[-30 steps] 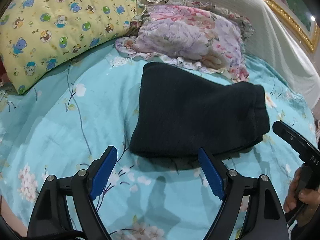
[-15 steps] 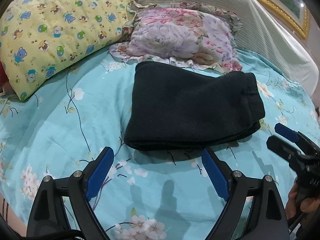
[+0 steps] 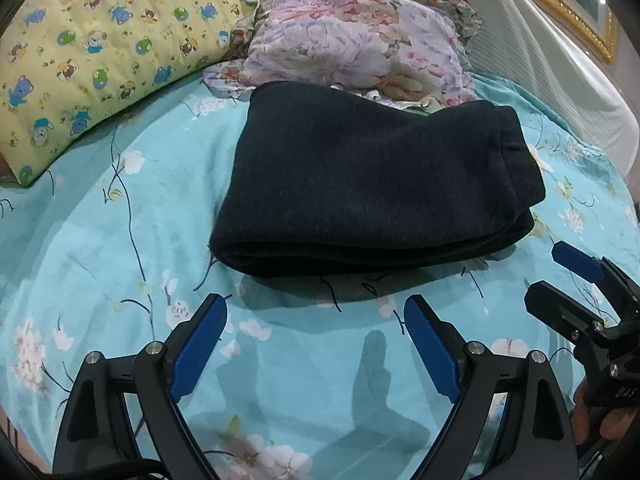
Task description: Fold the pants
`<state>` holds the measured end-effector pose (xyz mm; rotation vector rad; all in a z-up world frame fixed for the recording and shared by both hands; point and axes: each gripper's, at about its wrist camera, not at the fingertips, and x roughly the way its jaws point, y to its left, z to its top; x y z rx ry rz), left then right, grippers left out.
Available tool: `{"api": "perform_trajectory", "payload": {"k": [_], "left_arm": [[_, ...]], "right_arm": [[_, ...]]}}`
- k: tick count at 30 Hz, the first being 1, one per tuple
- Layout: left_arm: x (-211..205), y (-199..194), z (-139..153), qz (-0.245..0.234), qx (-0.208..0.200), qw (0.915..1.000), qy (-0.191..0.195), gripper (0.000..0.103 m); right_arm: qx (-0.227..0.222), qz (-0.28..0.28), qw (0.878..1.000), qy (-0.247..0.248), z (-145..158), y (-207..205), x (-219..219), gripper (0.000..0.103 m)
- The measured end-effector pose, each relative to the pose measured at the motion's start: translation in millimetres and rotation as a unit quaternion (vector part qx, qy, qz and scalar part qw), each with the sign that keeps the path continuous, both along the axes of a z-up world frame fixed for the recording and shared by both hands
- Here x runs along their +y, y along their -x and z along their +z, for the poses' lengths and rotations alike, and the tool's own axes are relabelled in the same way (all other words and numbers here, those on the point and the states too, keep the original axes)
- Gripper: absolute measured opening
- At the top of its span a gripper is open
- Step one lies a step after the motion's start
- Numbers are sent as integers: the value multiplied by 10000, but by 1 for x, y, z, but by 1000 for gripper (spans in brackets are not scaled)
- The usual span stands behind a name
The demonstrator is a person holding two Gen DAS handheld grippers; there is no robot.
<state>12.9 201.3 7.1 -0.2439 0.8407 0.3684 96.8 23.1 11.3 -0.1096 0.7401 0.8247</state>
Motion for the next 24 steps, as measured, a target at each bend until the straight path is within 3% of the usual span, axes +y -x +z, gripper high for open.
{"api": "perform_trajectory", "payload": {"k": [24], "left_arm": [[-1, -11, -9, -156, 85, 9998, -92, 91]], "right_arm": [[105, -17, 9999, -50, -12, -15, 8, 98]]}}
